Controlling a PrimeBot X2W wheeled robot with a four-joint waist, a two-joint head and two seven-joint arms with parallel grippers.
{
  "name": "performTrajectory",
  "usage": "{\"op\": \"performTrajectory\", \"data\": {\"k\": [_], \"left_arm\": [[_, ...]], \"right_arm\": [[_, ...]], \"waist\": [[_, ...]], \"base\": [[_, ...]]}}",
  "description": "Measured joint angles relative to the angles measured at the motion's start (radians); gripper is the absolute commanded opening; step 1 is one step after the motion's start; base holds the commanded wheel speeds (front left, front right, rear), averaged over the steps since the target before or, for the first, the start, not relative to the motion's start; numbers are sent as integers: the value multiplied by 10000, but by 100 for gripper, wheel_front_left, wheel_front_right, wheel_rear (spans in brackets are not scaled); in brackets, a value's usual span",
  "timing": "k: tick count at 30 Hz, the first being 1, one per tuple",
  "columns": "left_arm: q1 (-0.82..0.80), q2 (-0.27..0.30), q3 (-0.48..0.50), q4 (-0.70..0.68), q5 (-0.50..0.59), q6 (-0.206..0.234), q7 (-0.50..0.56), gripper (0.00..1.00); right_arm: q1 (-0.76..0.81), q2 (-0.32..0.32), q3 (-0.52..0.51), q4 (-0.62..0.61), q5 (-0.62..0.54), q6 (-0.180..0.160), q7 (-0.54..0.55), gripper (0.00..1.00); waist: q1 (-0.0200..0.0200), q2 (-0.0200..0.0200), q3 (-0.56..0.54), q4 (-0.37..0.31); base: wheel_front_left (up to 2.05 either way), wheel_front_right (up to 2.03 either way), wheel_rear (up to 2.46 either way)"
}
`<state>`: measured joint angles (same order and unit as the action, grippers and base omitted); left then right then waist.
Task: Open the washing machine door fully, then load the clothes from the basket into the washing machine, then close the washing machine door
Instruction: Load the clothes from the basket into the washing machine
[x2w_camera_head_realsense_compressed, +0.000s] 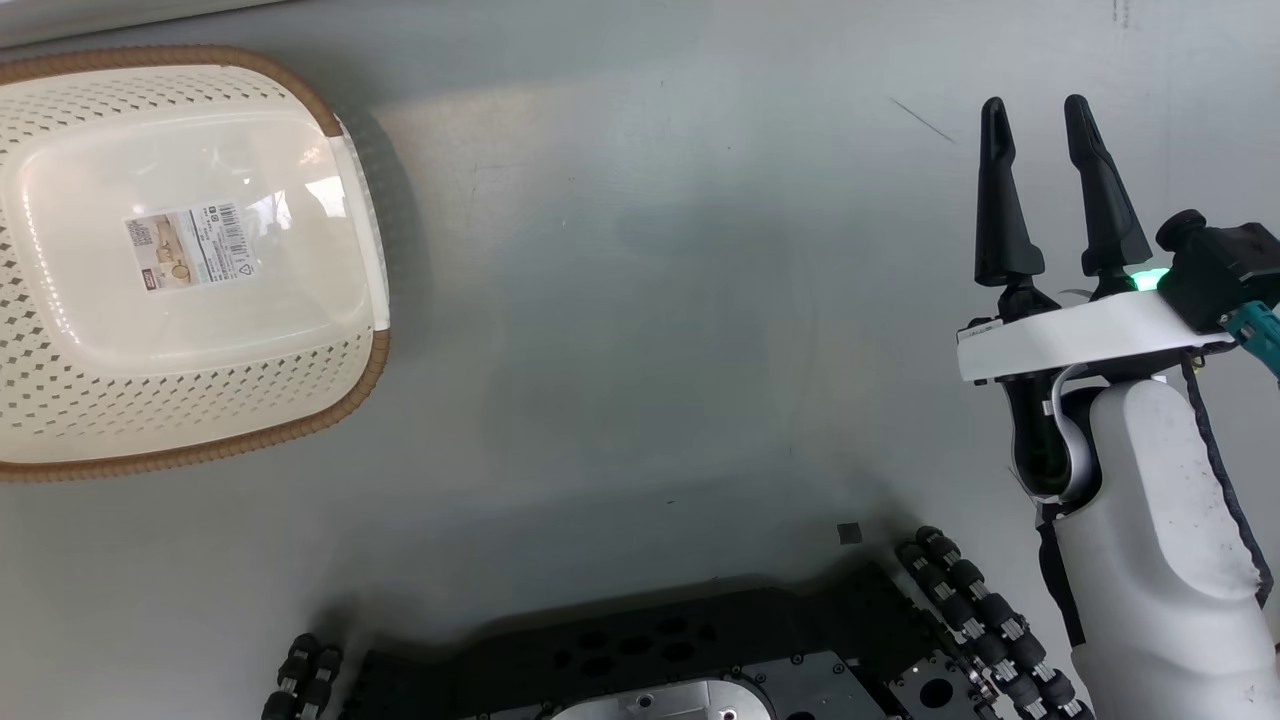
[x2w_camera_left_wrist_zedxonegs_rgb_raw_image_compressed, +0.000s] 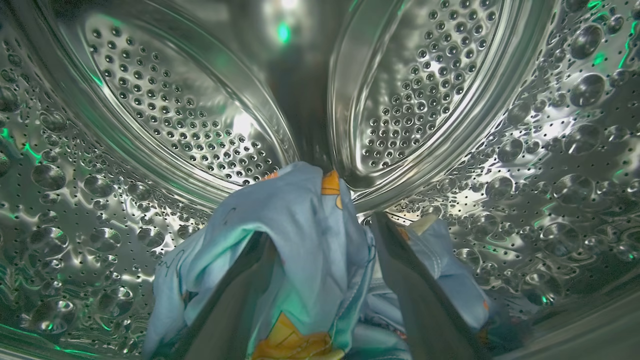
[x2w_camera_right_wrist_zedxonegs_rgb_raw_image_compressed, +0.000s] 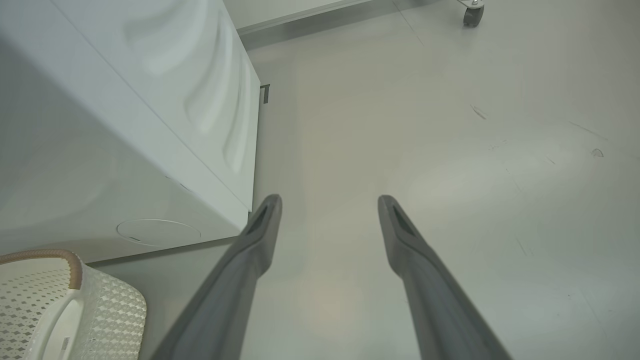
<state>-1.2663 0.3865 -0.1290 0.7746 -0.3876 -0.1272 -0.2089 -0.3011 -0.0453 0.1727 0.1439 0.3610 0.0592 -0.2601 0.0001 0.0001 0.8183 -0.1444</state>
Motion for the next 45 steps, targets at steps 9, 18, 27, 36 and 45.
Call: {"op": "performTrajectory", "data": {"k": [9,18,27,36,45], "left_arm": [[469,-211,-21,464,-35,0,-244,100],[1277,-426,-17,734,-151,0,-401,100],[1918,-568,23,890,-314,0,-431,100],[3044,-780,113,734,-366,0,-433,100],[4528,-880,602,-148,-368,0,-433,100]], "right_arm": [[-49,-2,-113,111,-17,0,0,100],[-144,-4,-230,313,-36,6,0,100],[-141,-4,-272,571,-38,13,0,100],[-77,-6,-341,832,-38,19,0,100],[309,-2,-382,1133,-38,119,2,100]], "waist": [[0,0,-402,194],[0,0,-1049,372],[0,0,-1716,516],[-1,0,-2607,584],[-1,0,-3705,639]], "base": [[0,0,0],[0,0,0],[0,0,0],[0,0,0],[0,0,0]]}}
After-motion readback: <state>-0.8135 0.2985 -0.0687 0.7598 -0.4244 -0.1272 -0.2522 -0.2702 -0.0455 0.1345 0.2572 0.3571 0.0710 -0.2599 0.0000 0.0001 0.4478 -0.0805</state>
